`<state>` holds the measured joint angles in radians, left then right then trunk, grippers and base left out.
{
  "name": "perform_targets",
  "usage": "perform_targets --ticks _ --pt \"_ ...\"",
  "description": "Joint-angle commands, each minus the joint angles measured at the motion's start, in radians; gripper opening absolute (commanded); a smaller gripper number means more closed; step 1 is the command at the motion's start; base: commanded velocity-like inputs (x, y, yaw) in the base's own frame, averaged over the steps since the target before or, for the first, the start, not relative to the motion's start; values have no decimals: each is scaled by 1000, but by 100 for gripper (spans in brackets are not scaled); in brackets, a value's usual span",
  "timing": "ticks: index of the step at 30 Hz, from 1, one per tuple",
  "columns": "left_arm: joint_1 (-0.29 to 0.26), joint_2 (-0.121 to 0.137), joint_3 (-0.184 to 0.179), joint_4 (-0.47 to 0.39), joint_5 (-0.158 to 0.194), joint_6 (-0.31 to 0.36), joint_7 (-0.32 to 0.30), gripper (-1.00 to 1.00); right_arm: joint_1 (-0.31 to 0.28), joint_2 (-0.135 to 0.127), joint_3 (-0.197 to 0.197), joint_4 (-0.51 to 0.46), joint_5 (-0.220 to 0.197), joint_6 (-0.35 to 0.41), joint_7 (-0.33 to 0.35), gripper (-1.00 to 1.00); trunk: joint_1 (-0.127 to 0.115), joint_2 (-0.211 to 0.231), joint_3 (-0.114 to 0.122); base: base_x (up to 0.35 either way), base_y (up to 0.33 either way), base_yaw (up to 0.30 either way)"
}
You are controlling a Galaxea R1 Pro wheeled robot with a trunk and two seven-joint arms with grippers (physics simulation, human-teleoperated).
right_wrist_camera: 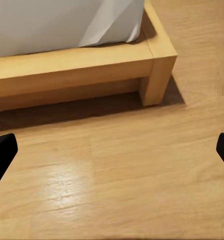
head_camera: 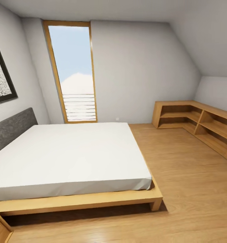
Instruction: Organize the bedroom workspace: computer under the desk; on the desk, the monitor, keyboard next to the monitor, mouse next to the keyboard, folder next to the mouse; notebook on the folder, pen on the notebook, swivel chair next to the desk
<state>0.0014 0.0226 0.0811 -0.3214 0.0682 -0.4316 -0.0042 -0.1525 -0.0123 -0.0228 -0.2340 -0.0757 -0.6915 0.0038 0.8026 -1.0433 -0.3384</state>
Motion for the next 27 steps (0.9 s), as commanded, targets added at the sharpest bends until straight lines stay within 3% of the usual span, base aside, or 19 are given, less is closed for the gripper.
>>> perform_targets --ticks 1,27 --pt "0 0 -1 -1 7 -2 0 100 -1 0 1 1 -7 -3 2 100 0 -1 -1 0 0 -300" --pt "0 0 -2 -1 7 -3 0 100 -1 -1 1 1 -8 -1 2 100 0 -1 8 0 0 -298"
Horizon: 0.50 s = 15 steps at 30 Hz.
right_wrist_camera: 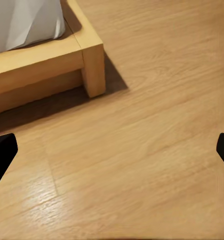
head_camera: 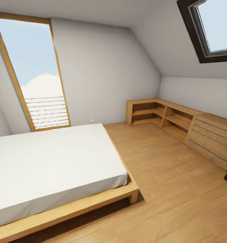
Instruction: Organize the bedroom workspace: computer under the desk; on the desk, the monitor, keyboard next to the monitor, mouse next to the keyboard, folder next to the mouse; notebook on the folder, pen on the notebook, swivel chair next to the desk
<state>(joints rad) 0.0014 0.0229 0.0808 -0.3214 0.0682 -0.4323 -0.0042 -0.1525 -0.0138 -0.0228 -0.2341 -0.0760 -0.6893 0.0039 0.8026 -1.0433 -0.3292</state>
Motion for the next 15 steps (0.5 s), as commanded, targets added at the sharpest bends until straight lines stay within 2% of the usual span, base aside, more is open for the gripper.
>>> perform_targets --ticks 1,15 --pt "0 0 -1 -1 7 -2 0 100 -1 0 1 1 -7 -3 2 100 0 -1 -1 0 0 -291" --pt "0 -1 -1 -1 7 -2 0 100 -1 -1 1 0 -10 5 1 100 0 -1 4 0 0 -290"
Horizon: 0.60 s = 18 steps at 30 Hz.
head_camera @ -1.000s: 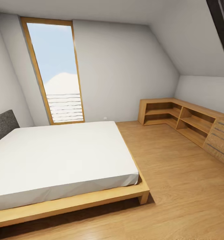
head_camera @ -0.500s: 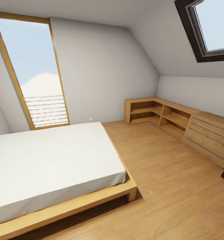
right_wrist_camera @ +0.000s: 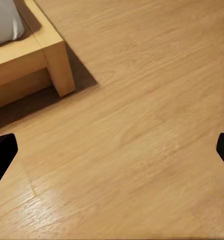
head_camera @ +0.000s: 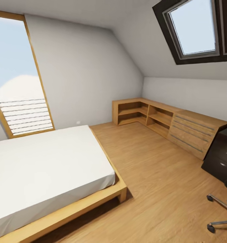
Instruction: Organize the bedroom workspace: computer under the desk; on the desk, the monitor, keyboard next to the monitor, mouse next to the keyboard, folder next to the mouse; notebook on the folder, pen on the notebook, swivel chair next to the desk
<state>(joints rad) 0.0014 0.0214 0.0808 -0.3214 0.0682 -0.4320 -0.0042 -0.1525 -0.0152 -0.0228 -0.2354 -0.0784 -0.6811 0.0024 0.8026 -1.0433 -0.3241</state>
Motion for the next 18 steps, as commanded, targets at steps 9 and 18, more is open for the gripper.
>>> perform_targets --ticks 9,18 --pt "0 1 -2 -1 7 -2 0 100 -1 0 0 1 -8 -4 2 100 0 -1 2 0 0 -287" --pt "0 1 -2 -1 7 -1 0 100 -1 0 0 1 -9 -3 2 100 0 -1 4 0 0 -282"
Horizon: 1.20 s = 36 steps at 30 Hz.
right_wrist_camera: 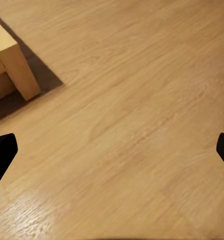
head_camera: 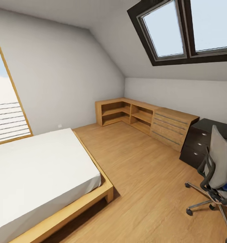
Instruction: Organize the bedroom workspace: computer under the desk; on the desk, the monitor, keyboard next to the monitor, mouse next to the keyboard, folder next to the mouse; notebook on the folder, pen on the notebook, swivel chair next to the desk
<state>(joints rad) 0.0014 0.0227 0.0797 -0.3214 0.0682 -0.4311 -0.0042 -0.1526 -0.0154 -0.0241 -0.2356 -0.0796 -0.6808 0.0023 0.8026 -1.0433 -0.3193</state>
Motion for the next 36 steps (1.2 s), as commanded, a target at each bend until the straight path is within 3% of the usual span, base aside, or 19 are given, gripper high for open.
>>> perform_targets --ticks 1,36 --pt "0 0 -1 -1 7 -2 0 100 -1 0 2 1 -7 -3 2 100 0 -1 -1 0 0 -281" --pt "0 0 -1 -1 7 -2 1 100 -1 -1 -2 1 -9 -3 1 100 0 -1 -1 0 0 -281"
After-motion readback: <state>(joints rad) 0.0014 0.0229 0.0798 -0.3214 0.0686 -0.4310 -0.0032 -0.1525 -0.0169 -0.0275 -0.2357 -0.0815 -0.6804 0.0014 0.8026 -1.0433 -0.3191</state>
